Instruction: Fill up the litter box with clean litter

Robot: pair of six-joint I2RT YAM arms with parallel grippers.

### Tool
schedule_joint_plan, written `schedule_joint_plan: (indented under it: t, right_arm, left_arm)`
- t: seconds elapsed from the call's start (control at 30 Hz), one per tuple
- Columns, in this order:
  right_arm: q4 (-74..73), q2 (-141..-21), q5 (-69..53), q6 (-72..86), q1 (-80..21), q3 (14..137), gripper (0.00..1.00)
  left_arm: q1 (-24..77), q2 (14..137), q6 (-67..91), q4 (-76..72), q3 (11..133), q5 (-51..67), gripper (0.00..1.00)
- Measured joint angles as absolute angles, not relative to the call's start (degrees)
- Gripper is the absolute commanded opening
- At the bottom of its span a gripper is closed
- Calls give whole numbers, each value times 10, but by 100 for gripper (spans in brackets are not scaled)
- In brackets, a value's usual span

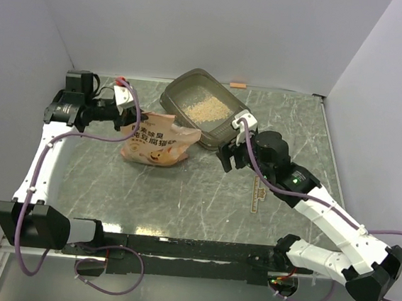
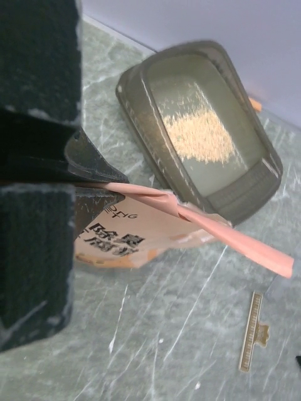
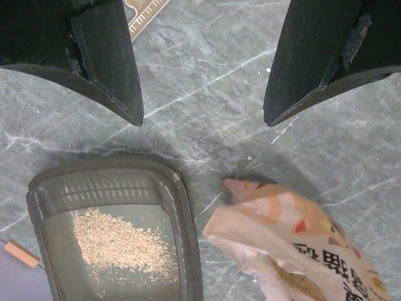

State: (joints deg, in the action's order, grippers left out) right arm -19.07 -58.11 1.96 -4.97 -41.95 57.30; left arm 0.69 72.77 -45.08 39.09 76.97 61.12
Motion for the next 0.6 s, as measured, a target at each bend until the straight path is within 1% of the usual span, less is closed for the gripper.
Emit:
schedule_joint_plan:
  t: [0.13, 0.23, 0.43, 0.53, 0.6]
  right_arm:
    - [-214, -567, 20, -54, -420, 573, 84]
    - [-243, -557, 27, -53, -420, 574, 84]
    - [-354, -557, 109, 19, -409, 582, 82]
    - [-399, -557, 138, 76, -385, 578, 80]
    - [-414, -557, 145, 114, -352, 568, 79]
  left_arm:
    - [3, 722, -488, 411, 742, 637, 1]
    - [-1, 689, -485, 380, 667, 664, 1]
    - [-1, 588, -406, 244, 534, 724, 1]
    - [-1, 542, -339, 167, 478, 735, 1]
    - [-1, 516, -309, 138, 455, 737, 1]
